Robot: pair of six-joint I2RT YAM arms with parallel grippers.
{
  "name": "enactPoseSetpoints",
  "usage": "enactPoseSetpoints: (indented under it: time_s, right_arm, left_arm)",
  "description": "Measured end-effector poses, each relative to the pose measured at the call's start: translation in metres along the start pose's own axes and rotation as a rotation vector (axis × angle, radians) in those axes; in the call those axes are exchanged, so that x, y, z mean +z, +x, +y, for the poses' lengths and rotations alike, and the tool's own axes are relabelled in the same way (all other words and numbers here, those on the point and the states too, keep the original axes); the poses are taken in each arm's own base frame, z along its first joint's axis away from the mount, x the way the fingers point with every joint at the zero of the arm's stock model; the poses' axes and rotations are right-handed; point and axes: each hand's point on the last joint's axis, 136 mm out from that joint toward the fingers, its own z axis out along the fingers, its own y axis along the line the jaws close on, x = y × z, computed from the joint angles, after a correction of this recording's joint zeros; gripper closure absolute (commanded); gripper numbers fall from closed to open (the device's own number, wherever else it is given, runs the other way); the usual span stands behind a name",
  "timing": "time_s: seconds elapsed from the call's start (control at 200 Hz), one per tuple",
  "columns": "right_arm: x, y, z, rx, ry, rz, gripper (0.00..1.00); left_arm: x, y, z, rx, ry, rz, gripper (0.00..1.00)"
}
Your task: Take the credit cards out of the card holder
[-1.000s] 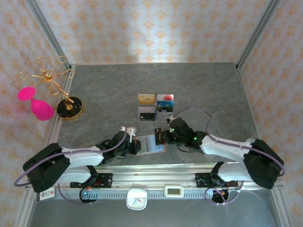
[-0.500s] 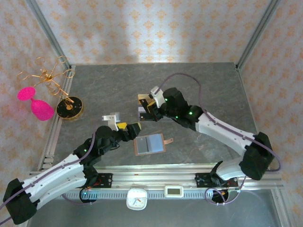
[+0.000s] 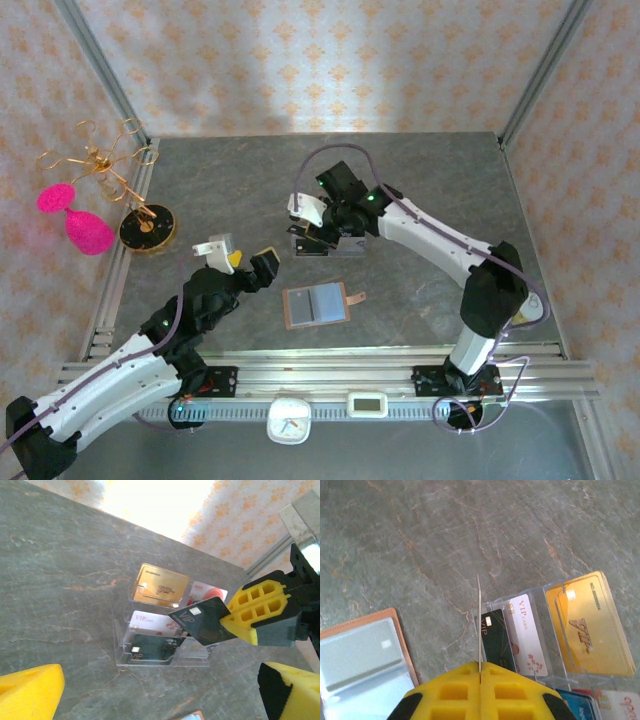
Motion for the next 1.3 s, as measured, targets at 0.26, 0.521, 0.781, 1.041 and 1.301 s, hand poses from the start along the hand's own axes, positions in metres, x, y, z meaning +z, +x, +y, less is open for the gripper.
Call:
enactPoseSetpoints:
  time_s: [0.26,0.521,0.781,1.041,1.301]
  right_arm:
    - [0.03,0.02,-0.015,-0.104,-0.079,0.099,1.0]
    - [0.065,0.057,-0.024,-0.115,-0.101,0.234,1.0]
    - [0.071,0.058,-0.031,-0.133,-0.087,0.256,1.0]
    - [0.073,0.06,-0.03,-0.132,-0.095,0.261,1.0]
    - [0.076,0.054,-0.027,-0.15,-0.091,0.253,0.74]
  left_arm:
    - [0.011,-0.001,0.007,0.099,-0.059,-0.02,0.01]
    - [0.024,0.005,0.017,0.152,-0.114,0.001,0.01]
    - [0.026,-0.004,0.021,0.139,-0.124,-0.028,0.01]
    - [0.028,-0.003,0.017,0.135,-0.099,-0.021,0.01]
    - [0.028,-0.002,0.016,0.128,-0.09,-0.012,0.01]
